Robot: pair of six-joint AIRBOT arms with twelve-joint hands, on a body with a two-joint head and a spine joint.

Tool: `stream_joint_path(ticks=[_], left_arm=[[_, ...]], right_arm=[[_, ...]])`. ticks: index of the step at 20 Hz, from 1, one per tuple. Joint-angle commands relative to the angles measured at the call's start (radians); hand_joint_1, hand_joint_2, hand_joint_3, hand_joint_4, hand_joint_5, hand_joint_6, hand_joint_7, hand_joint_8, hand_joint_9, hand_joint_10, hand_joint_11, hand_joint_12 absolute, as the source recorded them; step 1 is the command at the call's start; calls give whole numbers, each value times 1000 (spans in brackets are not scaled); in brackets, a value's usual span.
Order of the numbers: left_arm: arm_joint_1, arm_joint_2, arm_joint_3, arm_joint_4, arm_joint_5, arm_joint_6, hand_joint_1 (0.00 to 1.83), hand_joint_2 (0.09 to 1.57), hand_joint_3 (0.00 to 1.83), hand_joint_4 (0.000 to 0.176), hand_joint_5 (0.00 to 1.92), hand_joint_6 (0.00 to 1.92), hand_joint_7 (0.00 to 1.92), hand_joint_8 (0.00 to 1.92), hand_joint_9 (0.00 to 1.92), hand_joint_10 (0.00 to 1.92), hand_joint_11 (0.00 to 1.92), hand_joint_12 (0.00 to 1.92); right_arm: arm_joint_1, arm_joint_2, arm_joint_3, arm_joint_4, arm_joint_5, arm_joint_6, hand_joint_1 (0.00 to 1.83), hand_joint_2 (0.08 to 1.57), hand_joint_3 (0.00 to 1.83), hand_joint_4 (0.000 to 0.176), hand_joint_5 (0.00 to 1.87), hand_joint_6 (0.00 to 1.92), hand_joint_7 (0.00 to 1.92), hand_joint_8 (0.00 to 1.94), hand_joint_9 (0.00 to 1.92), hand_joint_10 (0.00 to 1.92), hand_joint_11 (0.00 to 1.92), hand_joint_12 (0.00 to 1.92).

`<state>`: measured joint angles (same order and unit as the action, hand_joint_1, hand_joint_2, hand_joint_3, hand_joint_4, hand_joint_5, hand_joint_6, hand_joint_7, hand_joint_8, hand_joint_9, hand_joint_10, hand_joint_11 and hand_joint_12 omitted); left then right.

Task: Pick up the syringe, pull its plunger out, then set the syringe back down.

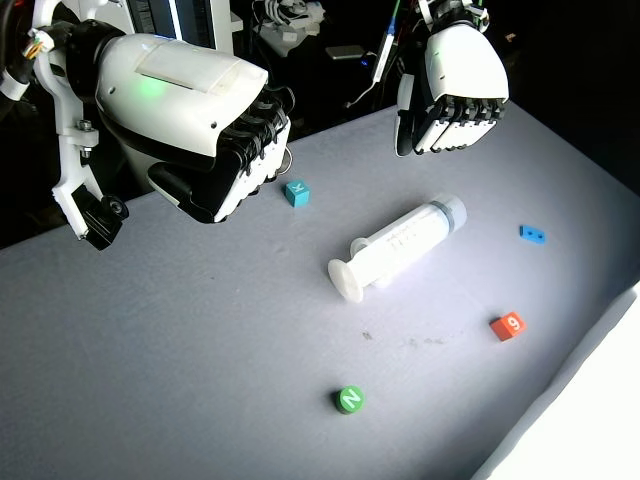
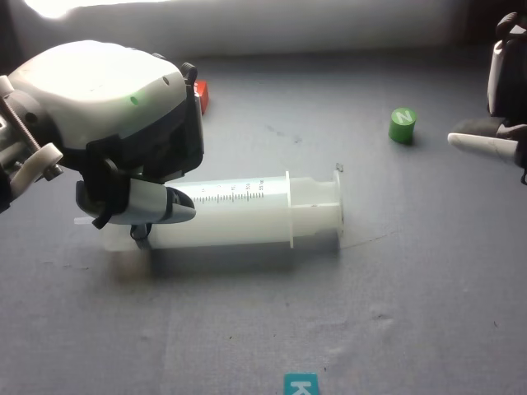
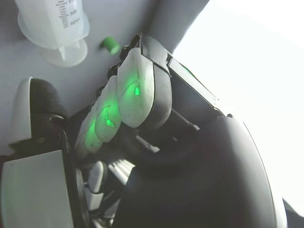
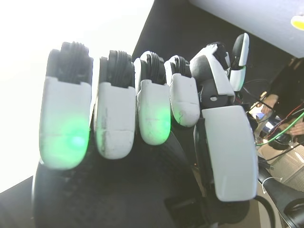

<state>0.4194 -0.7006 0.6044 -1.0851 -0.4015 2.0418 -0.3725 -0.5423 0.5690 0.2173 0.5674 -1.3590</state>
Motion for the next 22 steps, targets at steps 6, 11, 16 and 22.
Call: stream_joint_path(ticks=[6,11,16,22], left_arm=[[-11,-2,12,10,-28,17,0,1193,8,0,0,0,0,0,0,0,0,0],[-14,-12,18,-112,-34,135,0,1180,1,0,0,0,0,0,0,0,0,0],[-14,-61,38,-274,-56,272,912,1040,0,0,0,0,0,0,0,0,9,12],[21,-182,112,-395,-119,329,954,1048,0,0,0,0,0,0,0,0,0,0]], right_arm=[[4,8,-2,-6,103,42,0,1304,5,0,123,5,148,7,126,14,0,300],[-17,8,12,-3,70,49,0,1304,1,0,119,4,140,2,118,3,0,284],[-26,7,19,36,68,-6,0,1304,0,0,109,1,126,2,106,5,0,270],[-47,1,50,179,112,-38,0,1312,1,0,98,2,118,3,101,3,0,238]])
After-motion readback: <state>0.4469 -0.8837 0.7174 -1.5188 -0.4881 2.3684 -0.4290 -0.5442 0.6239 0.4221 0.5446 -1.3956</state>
